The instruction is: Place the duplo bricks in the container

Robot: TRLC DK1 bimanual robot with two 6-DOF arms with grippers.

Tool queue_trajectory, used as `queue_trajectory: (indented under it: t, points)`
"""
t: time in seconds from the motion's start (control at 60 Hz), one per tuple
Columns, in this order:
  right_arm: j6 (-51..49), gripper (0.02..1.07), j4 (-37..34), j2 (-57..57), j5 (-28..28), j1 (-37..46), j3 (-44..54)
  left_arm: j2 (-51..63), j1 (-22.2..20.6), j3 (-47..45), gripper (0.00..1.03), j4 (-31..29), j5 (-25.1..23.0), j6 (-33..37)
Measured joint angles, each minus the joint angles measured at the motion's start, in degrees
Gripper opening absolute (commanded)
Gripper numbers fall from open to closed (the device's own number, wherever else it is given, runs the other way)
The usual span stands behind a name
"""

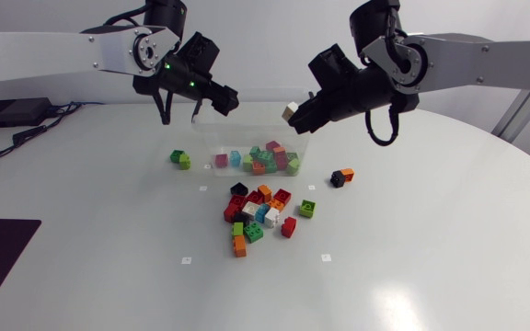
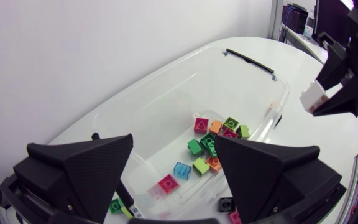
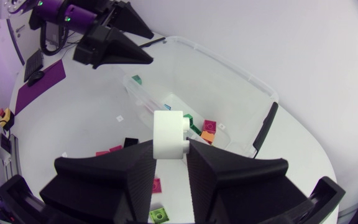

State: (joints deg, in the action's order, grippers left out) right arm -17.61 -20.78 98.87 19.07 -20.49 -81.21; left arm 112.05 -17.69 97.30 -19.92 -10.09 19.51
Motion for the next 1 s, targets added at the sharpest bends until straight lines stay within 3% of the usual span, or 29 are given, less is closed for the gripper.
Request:
queue_trajectory:
  t: [0.483,0.933,0.967,1.0]
  points:
    - [4.5,0.22,0.2,8.9,-1.8,0.0,-11.2,-20.1,0.0,-21.6,0.99,5.7,0.4,5.3]
    - [5.9,0.23,0.2,16.0,-4.6,-0.9,-19.2,-28.6,-1.0,-38.0,0.99,7.0,0.5,13.0]
    - [5.9,0.29,0.2,16.3,-5.0,-1.2,-19.4,-28.8,-1.5,-39.1,0.99,7.0,0.5,13.7]
    - [5.9,0.45,0.2,16.5,-5.4,-1.2,-19.6,-28.9,-1.9,-40.0,0.99,7.0,0.5,14.1]
